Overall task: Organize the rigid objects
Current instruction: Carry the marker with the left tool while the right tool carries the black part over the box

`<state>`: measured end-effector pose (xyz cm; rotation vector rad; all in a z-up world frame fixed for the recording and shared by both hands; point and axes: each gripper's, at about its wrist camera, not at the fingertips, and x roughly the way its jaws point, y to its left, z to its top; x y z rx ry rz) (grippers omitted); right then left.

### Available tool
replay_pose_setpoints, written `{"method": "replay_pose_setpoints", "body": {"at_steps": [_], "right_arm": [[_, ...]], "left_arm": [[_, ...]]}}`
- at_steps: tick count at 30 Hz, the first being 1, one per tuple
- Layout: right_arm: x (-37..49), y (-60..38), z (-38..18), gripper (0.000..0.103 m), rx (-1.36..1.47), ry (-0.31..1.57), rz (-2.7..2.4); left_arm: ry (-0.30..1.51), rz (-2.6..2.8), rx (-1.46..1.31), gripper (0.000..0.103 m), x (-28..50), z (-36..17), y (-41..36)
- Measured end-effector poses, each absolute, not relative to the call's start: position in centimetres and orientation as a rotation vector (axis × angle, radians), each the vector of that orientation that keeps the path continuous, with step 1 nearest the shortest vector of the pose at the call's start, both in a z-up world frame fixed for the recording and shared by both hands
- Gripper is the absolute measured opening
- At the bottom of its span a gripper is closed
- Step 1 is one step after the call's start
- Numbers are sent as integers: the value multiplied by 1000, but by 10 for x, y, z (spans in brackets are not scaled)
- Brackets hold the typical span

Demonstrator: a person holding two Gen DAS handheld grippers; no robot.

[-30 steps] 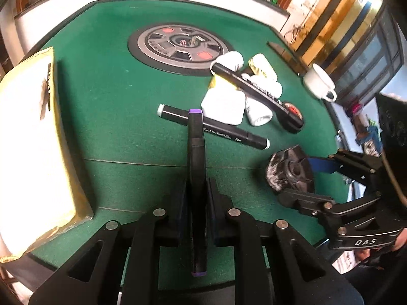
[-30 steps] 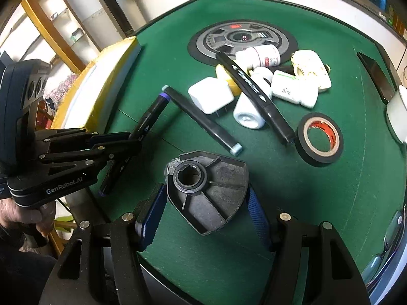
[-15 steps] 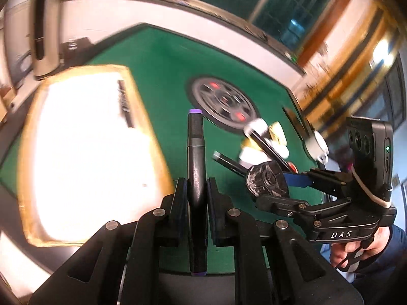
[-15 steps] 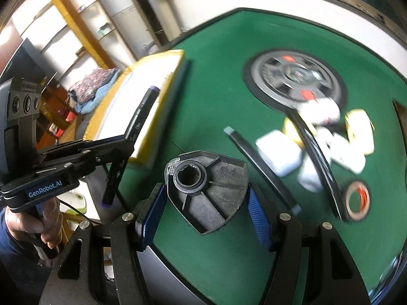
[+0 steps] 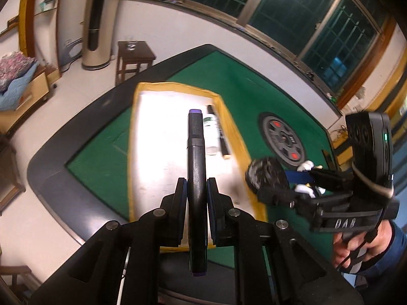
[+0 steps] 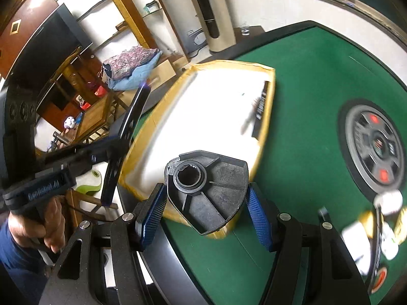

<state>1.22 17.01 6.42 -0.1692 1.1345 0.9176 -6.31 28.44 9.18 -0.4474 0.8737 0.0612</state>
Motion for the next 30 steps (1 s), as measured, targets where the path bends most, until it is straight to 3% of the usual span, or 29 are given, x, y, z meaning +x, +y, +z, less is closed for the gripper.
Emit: {"method": "replay_pose_setpoints", "body": {"at_steps": [14,30], "right_arm": [[65,233,53,59,-132,1156,840],[120,279,25,59,-234,1169,686]], "left_arm": [[970,58,-493,13,-21,46,327],[1020,37,-485,13,27,29,326]]}}
